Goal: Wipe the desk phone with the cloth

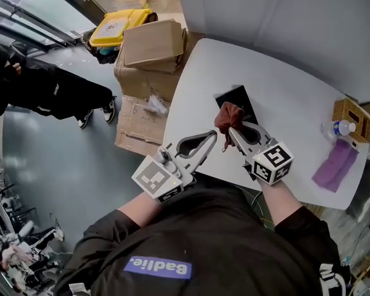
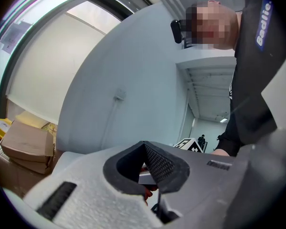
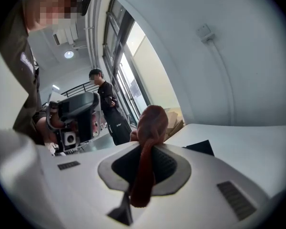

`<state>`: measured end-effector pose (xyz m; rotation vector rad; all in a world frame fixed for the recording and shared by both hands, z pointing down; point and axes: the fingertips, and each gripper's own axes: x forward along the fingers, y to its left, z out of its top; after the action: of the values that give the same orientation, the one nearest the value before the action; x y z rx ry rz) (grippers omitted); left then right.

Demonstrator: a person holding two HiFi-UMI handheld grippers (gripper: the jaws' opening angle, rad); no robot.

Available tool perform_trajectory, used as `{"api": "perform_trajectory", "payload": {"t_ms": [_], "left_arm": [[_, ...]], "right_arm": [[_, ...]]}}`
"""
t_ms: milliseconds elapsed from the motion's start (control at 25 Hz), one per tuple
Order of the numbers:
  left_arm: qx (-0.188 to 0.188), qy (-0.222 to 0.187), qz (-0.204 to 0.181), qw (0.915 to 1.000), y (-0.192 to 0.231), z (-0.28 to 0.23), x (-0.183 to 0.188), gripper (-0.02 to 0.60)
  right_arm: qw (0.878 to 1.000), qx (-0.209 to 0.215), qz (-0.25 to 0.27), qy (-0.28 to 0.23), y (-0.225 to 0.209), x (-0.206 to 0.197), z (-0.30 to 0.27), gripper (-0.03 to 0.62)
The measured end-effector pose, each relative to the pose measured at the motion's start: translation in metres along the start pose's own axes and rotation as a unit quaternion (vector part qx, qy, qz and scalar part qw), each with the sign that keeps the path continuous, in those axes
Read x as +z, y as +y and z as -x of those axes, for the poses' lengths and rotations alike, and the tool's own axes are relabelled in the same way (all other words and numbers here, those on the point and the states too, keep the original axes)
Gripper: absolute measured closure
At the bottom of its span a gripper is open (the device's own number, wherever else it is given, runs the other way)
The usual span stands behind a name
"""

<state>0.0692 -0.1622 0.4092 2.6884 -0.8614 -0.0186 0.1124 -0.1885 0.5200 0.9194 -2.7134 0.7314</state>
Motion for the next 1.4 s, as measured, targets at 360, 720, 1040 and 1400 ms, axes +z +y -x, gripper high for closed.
{"api": "perform_trajectory", "payload": {"t_ms": [360, 720, 1040, 1400], "left_arm": [[0.059, 0.02, 0.021, 0.9978, 0.014, 0.003, -0.012, 0.577], [0.086, 0.027, 0.027, 0.9956, 0.013, 0.0, -0.016, 0.577], [0.092, 0.04, 0.019, 0.9947, 0.009, -0.005, -0.022, 0.577], [0.066, 0.027, 0.019, 0.9973, -0.003, -0.007, -0.02, 0.577]], "right_arm": [[0.998, 0.003, 0.01, 0.055, -0.06, -0.027, -0.057, 0.545], [0.994, -0.028, 0.05, 0.094, -0.099, -0.041, -0.074, 0.545], [0.991, -0.081, 0.047, 0.095, -0.162, -0.038, -0.043, 0.545], [0.989, -0.113, 0.042, 0.086, -0.164, -0.042, -0.023, 0.545]]}}
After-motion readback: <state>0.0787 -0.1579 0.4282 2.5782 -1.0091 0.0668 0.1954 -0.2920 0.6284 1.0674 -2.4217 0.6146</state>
